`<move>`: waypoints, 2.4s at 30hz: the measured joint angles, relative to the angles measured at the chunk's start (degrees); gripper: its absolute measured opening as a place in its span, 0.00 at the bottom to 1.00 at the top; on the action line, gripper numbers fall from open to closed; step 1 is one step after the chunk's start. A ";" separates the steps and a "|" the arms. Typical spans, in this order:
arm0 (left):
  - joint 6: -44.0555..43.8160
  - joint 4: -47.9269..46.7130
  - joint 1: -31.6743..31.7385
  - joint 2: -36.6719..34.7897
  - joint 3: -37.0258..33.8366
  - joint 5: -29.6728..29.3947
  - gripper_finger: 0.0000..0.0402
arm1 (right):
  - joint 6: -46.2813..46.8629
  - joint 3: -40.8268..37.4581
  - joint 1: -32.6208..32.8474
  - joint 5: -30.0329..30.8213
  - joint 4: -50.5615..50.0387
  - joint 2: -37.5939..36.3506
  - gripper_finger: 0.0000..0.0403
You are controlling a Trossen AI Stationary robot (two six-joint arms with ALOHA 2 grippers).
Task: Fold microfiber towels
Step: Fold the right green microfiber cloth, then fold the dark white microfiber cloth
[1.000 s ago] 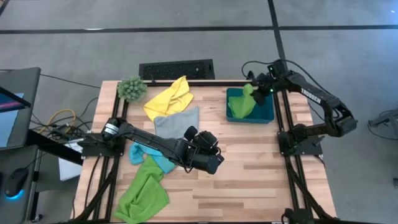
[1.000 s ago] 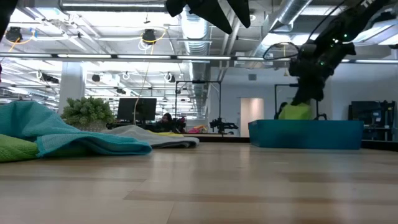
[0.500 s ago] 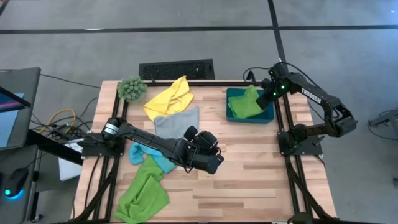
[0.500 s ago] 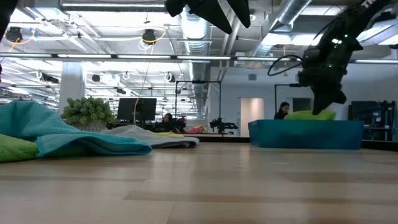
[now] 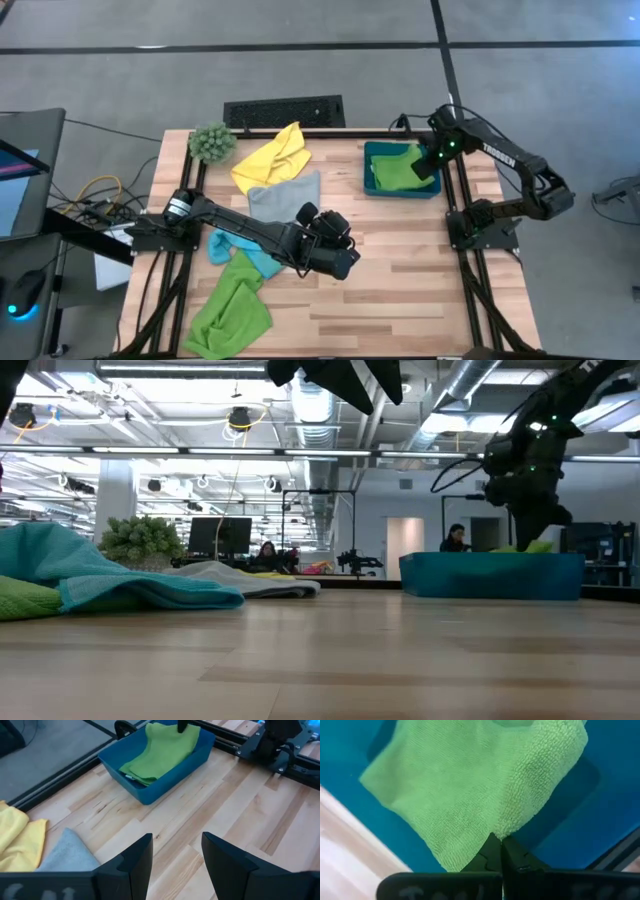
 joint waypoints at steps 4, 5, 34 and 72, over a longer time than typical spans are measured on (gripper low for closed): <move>0.10 0.00 0.02 0.00 0.00 0.00 0.41 | 1.16 -2.61 1.38 2.69 3.07 0.00 0.01; 0.10 0.00 0.02 0.00 0.00 0.00 0.41 | 1.29 -3.20 1.57 3.02 3.44 0.03 0.01; 1.59 0.02 0.02 0.00 0.00 0.63 0.41 | 0.39 -4.40 3.85 4.74 5.44 4.48 0.34; -25.77 -38.70 -0.11 -12.00 -2.80 14.11 0.41 | 10.30 11.31 43.58 4.26 14.01 -8.77 0.44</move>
